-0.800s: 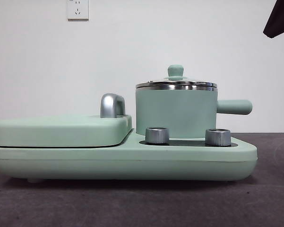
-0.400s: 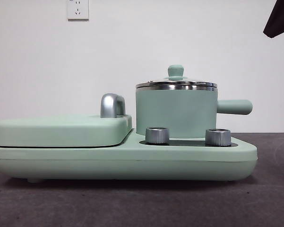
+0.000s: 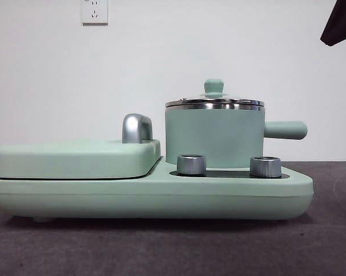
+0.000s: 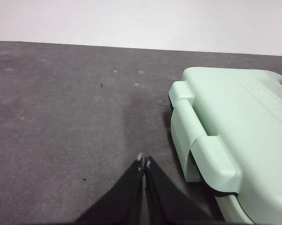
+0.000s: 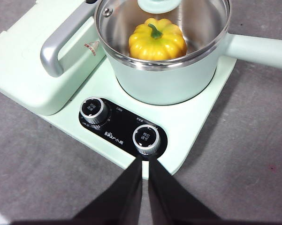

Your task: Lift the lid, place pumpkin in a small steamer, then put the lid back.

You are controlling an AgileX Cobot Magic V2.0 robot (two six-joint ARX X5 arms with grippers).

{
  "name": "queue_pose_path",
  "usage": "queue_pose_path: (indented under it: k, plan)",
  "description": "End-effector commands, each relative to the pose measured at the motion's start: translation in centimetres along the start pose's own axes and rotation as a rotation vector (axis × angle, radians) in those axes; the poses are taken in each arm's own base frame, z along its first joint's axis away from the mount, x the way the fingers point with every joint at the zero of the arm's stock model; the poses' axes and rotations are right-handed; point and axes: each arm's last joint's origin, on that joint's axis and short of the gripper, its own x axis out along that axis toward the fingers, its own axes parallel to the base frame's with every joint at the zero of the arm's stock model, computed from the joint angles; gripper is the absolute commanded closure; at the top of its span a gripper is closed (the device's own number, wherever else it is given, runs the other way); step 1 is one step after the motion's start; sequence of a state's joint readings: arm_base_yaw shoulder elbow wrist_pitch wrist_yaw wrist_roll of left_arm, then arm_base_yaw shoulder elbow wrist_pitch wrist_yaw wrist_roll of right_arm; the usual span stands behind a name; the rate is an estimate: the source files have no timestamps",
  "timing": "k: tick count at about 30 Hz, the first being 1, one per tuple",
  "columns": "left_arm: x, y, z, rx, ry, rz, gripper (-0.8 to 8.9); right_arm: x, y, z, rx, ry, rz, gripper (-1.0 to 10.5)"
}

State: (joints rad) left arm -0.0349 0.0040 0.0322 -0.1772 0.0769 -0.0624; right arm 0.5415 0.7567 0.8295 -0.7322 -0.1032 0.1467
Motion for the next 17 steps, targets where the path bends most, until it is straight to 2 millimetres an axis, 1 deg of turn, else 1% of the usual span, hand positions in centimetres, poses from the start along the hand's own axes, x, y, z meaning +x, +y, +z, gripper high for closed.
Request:
queue_pose_path:
  k: [1,10,14,17]
  plan:
    - [0.2,0.1,-0.7,0.015,0.022,0.002,8.07,0.0,0.1,0.2,-0.006,-0.008,0.007,9.3]
    - [0.2,0.1,-0.7,0.015,0.022,0.002,8.07,0.0,0.1,0.3,-0.009,-0.011,0.004,9.3]
    - [0.2,0.1,-0.7,0.015,0.022,0.002,8.07,-0.2,0.0,0.6,-0.105,-0.055,-0.035,9.3]
    - [0.2,0.1,-0.7,0.015,0.022,0.002,8.07,-0.2,-0.9,0.2,-0.133,-0.154,-0.086,9.3]
